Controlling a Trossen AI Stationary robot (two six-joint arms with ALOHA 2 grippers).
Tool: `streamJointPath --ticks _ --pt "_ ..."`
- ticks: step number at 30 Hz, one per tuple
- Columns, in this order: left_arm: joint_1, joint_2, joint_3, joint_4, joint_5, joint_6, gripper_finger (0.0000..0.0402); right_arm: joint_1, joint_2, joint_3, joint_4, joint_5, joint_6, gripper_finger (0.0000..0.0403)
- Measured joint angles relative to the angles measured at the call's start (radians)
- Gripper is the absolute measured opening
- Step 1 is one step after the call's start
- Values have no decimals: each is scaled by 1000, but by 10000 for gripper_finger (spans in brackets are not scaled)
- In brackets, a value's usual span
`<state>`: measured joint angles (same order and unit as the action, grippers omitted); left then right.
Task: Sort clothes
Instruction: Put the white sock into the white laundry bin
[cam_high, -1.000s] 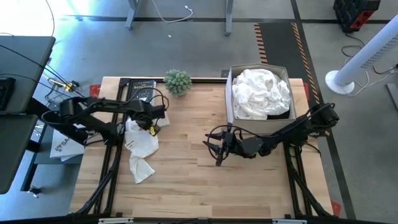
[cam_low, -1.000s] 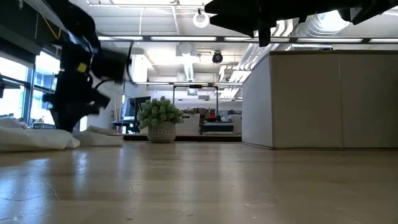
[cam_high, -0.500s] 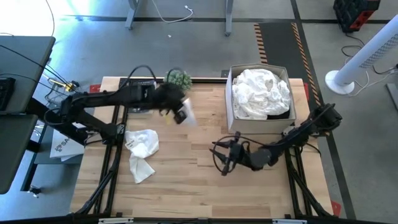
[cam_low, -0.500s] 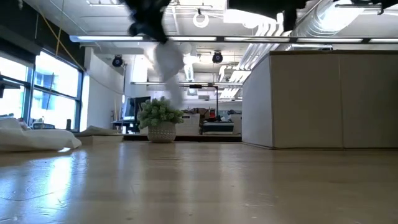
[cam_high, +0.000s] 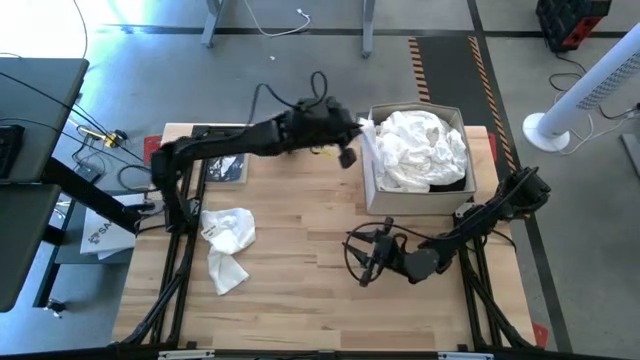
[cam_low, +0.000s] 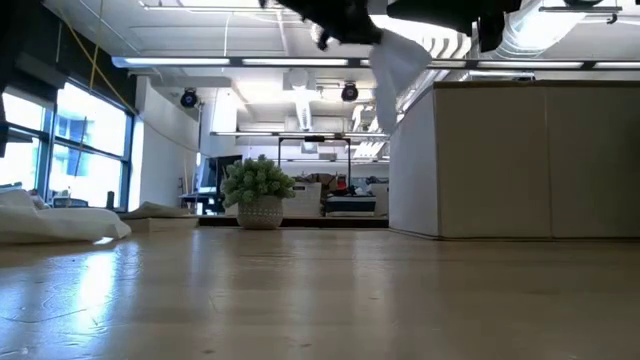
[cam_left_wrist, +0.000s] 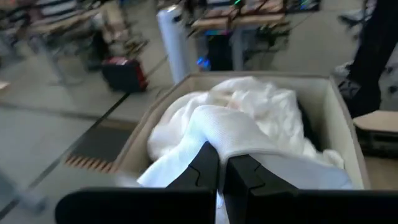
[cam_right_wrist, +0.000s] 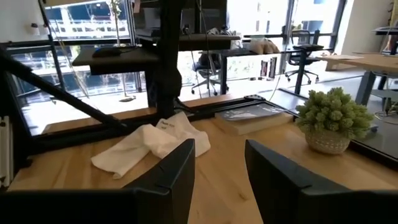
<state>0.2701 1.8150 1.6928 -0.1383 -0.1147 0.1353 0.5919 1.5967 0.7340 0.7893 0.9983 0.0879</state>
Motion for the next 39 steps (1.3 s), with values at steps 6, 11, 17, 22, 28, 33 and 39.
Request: streamJointPath --ticks 6,11,17,22,28,33,39 --pt "5 104 -2 345 139 8 0 80 -64 -1 83 259 -121 139" --pt "12 145 3 654 305 -90 0 157 -218 0 231 514 -444 139" --pt "32 264 21 779 336 -199 0 161 -428 0 233 515 -624 139" --pt "44 418 100 726 369 -323 3 121 -551 0 195 516 -646 139" --pt "75 508 227 439 397 -423 37 -12 -582 0 97 515 -629 139" --pt "78 476 276 190 495 -299 99 -144 -591 -1 83 544 -644 139" --pt "77 351 284 -94 420 -174 160 -196 -631 -36 75 551 -631 139"
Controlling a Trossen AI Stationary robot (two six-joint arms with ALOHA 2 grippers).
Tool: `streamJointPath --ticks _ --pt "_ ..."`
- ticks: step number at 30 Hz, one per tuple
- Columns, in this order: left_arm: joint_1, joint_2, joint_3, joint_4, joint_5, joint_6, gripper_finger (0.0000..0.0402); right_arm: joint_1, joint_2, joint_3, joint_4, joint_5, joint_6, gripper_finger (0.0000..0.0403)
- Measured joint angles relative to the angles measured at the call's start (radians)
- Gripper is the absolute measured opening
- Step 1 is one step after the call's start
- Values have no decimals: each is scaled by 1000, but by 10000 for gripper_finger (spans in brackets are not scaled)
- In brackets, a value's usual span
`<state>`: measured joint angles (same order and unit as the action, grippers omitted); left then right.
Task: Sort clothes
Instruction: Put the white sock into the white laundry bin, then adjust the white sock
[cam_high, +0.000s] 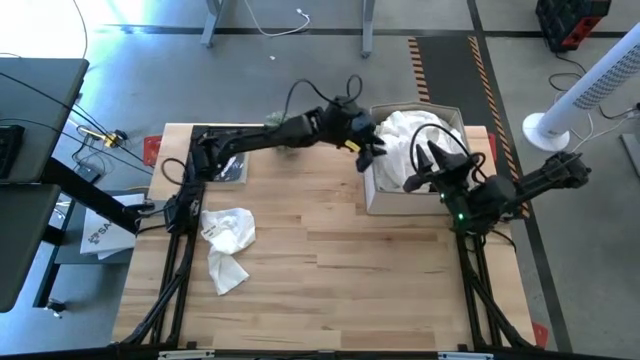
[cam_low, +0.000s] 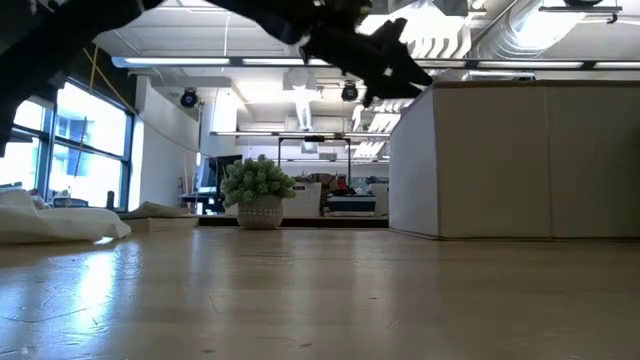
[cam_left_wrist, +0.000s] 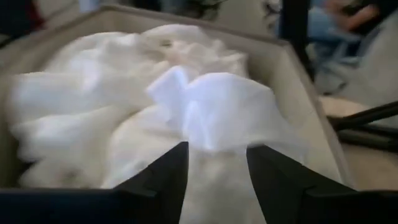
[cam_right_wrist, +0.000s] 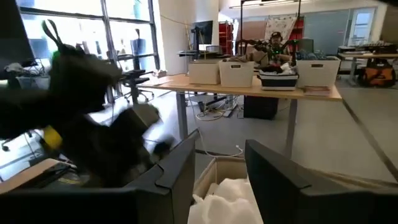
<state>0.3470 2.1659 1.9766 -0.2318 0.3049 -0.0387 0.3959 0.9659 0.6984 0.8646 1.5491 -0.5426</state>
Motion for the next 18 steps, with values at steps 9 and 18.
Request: streamJointPath --ticks 9,18 --pt "-19 -136 -1 -252 -258 95 176 66 -10 -76 -223 -267 475 139" --pt "-129 -328 -22 -565 -317 137 161 -234 -74 66 -860 -621 860 138"
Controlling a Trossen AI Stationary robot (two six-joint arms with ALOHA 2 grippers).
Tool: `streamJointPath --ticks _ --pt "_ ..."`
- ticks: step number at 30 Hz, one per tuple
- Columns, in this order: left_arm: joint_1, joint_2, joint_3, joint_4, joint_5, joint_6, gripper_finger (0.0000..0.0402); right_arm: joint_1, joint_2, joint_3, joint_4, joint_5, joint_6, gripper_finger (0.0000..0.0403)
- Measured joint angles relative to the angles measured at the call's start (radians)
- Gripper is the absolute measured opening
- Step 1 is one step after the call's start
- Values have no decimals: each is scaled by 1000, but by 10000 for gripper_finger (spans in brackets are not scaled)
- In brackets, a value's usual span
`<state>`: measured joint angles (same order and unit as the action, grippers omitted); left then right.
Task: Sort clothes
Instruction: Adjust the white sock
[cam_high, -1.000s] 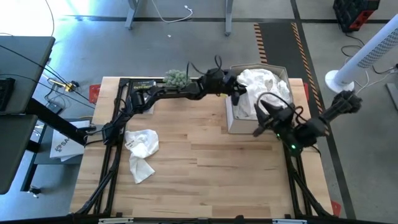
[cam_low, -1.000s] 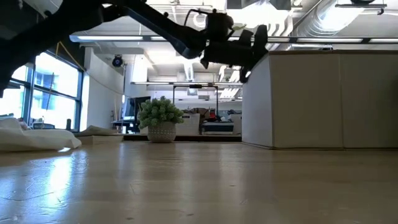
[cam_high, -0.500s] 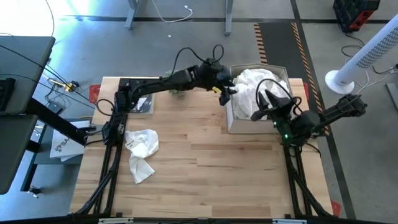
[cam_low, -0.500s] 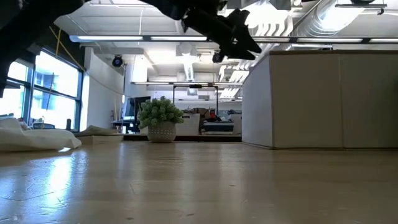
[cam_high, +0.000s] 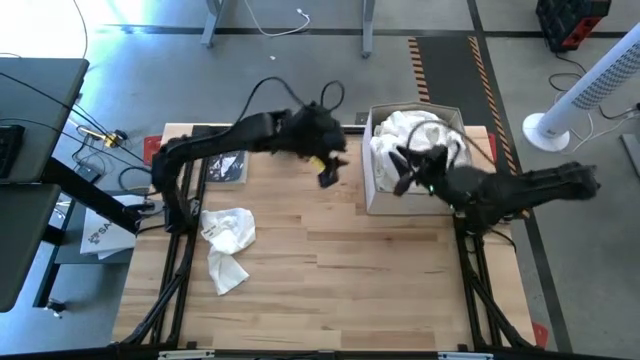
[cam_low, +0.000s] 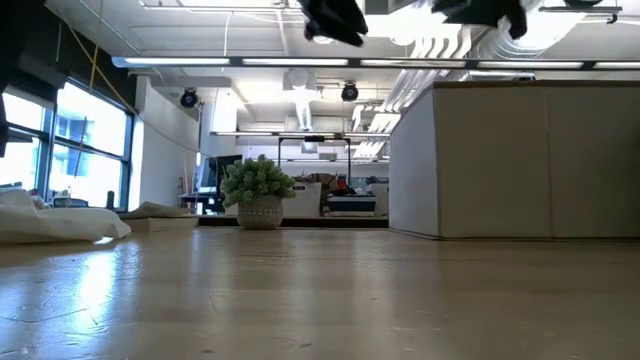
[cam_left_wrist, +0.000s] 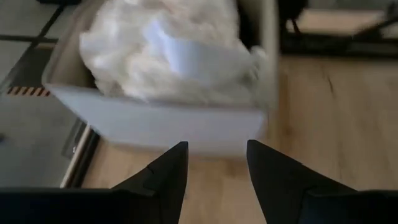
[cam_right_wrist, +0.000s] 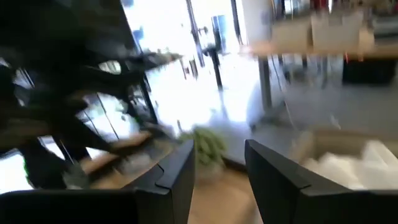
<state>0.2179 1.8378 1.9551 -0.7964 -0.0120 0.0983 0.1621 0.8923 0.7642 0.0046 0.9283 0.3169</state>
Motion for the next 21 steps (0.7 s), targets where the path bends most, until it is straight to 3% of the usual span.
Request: streamJointPath --ticks 4,8,15,21 --pt "-111 -104 -98 -62 -161 -26 155 -259 0 21 -332 -297 188 124" --pt "-258 -225 -252 -62 -374 -101 149 -448 28 -79 -482 -391 298 103" --pt "-513 -423 -535 -68 -679 -396 145 -601 55 -303 -282 -566 318 85" --pt "-667 -563 -738 -109 -746 -714 145 -616 12 -207 -367 -619 215 84"
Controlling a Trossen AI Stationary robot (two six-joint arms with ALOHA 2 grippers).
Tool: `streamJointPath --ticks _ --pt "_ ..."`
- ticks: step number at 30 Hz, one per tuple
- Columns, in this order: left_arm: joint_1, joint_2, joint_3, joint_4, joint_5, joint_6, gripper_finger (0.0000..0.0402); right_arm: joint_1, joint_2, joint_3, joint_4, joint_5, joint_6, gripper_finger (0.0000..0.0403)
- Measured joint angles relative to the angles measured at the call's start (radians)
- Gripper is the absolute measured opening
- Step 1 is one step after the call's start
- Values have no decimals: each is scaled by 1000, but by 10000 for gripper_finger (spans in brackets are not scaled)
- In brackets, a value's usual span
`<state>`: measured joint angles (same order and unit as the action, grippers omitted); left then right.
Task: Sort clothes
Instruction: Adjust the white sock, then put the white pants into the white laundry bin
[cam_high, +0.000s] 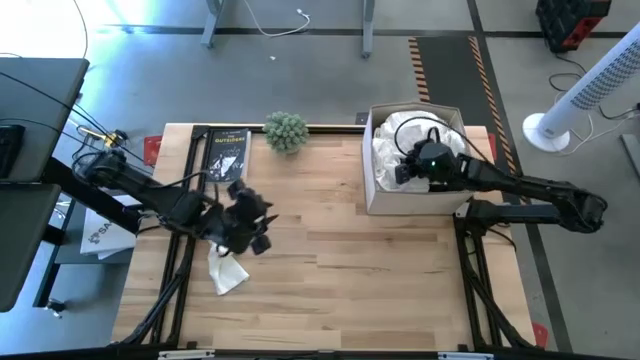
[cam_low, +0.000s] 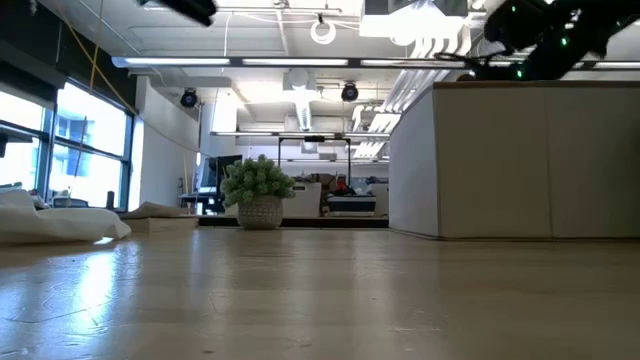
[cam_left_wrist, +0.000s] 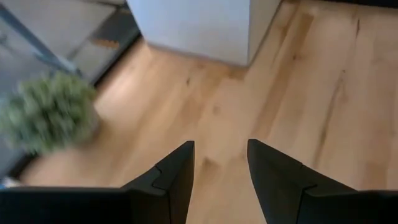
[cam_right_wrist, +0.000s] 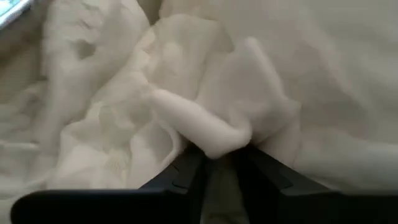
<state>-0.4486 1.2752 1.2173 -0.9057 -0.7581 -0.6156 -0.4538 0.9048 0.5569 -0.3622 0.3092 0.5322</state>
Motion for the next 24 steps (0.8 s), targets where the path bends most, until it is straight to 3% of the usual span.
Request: streamJointPath --ticks 7,10,18,21,24 --pt "-111 -76 -155 -140 52 -364 145 41 -45 312 -194 34 -123 84" --pt "-141 -77 -219 -231 134 -521 145 141 -66 369 -128 83 -202 84" --pt "-125 -75 -484 -290 411 -832 145 428 -48 285 163 111 -271 84" --pt "-79 -74 -600 -174 518 -834 145 492 -16 241 249 113 -263 84" --pt "-38 -74 -700 52 594 -754 140 538 19 198 316 113 -223 84"
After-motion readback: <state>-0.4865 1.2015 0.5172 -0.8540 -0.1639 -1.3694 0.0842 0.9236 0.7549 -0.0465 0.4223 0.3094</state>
